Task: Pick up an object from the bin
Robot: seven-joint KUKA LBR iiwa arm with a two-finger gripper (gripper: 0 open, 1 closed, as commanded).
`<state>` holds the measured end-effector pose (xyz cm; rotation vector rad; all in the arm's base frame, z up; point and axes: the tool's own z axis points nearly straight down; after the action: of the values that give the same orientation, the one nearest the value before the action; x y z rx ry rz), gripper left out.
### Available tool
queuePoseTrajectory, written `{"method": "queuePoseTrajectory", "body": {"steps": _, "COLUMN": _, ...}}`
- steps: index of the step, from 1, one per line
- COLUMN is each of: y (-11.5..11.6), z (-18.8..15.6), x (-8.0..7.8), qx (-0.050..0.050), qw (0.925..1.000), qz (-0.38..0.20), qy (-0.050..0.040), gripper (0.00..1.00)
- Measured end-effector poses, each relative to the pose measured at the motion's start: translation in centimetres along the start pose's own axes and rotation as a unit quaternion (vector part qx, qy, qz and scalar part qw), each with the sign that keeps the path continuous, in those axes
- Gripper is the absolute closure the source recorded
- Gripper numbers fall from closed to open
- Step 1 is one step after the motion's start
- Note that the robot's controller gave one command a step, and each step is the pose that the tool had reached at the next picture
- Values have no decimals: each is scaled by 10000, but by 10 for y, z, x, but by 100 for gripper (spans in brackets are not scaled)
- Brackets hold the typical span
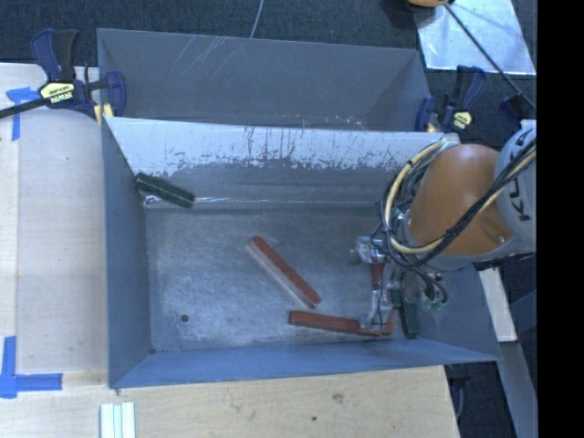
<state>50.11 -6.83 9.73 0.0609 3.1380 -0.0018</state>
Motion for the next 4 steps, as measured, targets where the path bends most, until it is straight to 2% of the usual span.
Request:
{"method": "queuePoseTrajectory", "body": {"steps": 1, "y": -21, "z": 1, "x": 2, "qx": -22, "qw": 9996, "qz": -278, "qy": 1, "gripper": 0}}
{"method": "queuePoseTrajectory", "body": {"steps": 2, "y": -75, "z": 8, "x": 15, "qx": 2, "qw": 9986, "qz": -522, "qy": 12, "gripper": 0}}
{"method": "queuePoseTrajectory", "body": {"steps": 3, "y": -82, "z": 9, "x": 5, "qx": -1, "qw": 9914, "qz": -1308, "qy": -3, "gripper": 0}}
{"method": "queuePoseTrajectory", "body": {"steps": 4, "y": -86, "z": 11, "x": 11, "qx": -3, "qw": 9844, "qz": -1761, "qy": 1, "gripper": 0}}
